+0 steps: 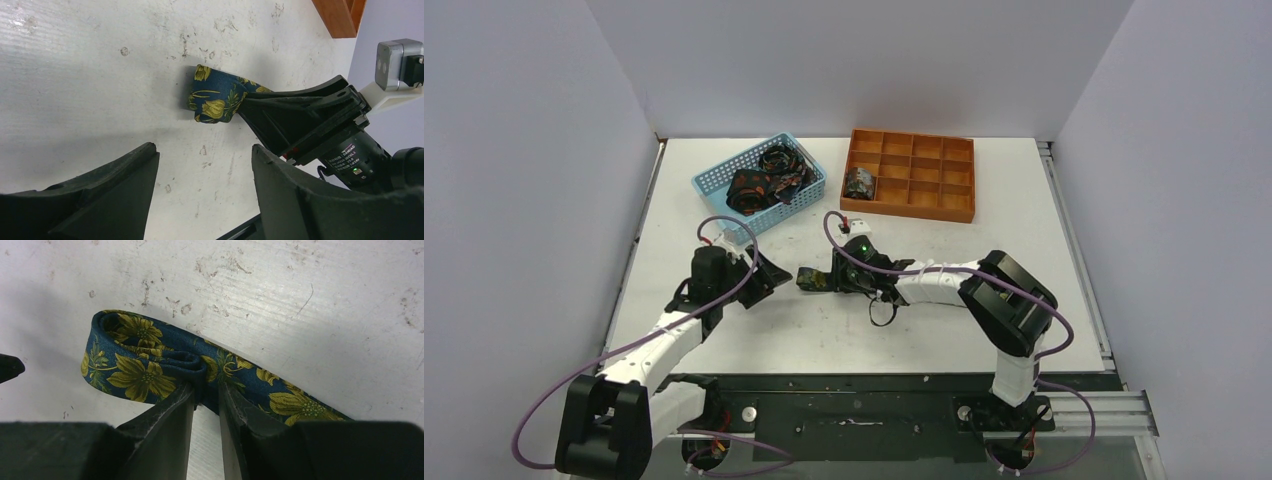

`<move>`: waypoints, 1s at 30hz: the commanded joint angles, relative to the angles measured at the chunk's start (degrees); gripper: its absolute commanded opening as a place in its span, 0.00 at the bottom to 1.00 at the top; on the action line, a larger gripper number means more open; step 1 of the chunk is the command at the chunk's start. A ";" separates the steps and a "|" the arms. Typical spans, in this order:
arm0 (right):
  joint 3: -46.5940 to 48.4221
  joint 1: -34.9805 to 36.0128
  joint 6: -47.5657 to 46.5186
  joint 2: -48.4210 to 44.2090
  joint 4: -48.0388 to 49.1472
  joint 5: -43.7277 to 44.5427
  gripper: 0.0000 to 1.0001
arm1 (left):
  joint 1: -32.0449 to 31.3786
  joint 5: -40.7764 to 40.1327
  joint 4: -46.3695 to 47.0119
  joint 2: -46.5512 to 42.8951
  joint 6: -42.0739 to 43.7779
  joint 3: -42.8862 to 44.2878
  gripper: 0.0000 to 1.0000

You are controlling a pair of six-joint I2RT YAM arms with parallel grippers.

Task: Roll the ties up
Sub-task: Roll the tie at the center of the board.

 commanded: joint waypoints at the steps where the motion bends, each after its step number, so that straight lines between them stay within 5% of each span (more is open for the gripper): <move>1: -0.65 -0.47 -1.11 0.25 2.06 2.44 0.26 | 0.17 1.75 3.72 -0.41 -0.34 -0.40 0.65; 16: 7.77 -0.84 -5.21 -8.63 -6.64 6.76 0.35 | -5.67 -7.90 -6.06 -8.74 1.72 -1.10 0.52; 22: 19.28 -1.00 -8.09 1.27 -11.83 4.59 0.36 | -12.80 -14.85 -5.54 -9.88 -0.48 -3.02 0.46; 30: 28.85 -1.90 -9.08 13.66 -10.45 -1.11 0.34 | -14.95 -14.30 5.05 -6.45 -3.24 -6.73 0.29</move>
